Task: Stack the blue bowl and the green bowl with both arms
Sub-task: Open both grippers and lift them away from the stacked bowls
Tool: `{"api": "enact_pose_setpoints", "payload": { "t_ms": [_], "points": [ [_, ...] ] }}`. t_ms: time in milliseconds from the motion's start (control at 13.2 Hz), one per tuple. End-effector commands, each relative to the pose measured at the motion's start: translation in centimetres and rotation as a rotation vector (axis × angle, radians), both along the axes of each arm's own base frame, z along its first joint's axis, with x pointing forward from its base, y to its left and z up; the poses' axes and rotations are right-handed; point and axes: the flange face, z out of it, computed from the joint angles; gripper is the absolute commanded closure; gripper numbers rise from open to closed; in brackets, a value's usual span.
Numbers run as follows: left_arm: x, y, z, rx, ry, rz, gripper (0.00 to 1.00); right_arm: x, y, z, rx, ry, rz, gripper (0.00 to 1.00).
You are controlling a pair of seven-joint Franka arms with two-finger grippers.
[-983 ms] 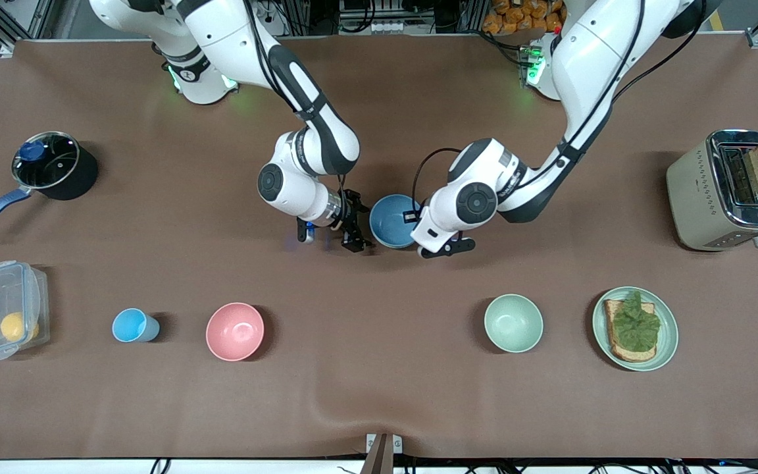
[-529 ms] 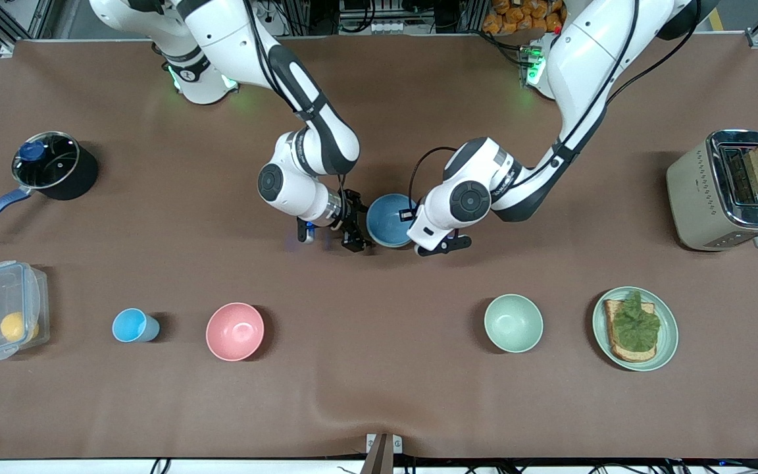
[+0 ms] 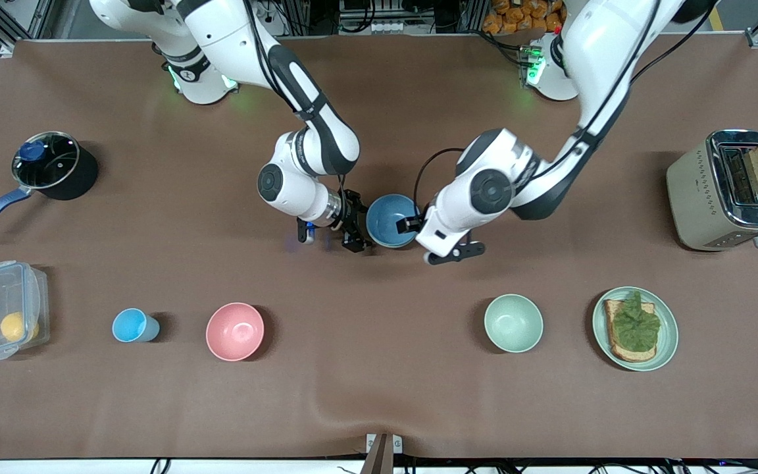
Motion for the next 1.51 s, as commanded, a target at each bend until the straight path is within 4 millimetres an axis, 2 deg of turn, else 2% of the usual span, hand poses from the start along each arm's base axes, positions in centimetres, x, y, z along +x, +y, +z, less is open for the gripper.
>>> {"api": "enact_pose_setpoints", "payload": {
  "t_ms": [0,76,303,378,605,756,908,1059,1210,1361,1437],
  "points": [
    [0.7,4.3,7.7,0.064,-0.079,0.045,0.0,-0.2,-1.4,0.0,0.006,-0.016,0.061,0.0],
    [1.4,6.2,10.3,0.074,-0.1,0.064,0.0,0.2,-2.3,0.0,0.011,-0.012,0.087,0.0],
    [2.1,9.5,16.3,0.105,-0.125,0.106,0.0,1.6,-5.2,0.9,0.013,0.052,0.163,0.0],
    [2.4,10.7,18.0,0.113,-0.127,0.122,0.0,2.1,-6.1,1.7,0.008,0.073,0.191,0.0],
    [2.7,14.2,22.5,0.14,-0.119,0.166,0.0,4.1,-10.9,4.4,-0.032,0.155,0.268,0.0],
    [3.0,16.1,23.7,0.159,-0.093,0.188,0.0,5.5,-14.9,6.5,-0.091,0.221,0.331,0.0],
    [3.7,18.7,25.1,0.162,-0.087,0.225,0.0,6.5,-16.9,8.0,-0.169,0.251,0.403,0.0],
    [4.1,21.0,25.8,0.166,-0.072,0.248,0.0,7.1,-18.6,9.0,-0.173,0.261,0.461,0.0],
    [3.6,21.7,25.8,0.185,-0.017,0.232,0.0,8.0,-21.5,10.3,-0.16,0.263,0.491,0.0],
    [3.7,21.9,26.9,0.177,-0.037,0.211,0.0,8.7,-23.4,11.5,-0.176,0.252,0.544,0.0],
    [3.6,22.2,27.2,0.175,-0.048,0.194,0.0,8.8,-23.8,11.8,-0.194,0.259,0.559,0.0]
  ]
}}
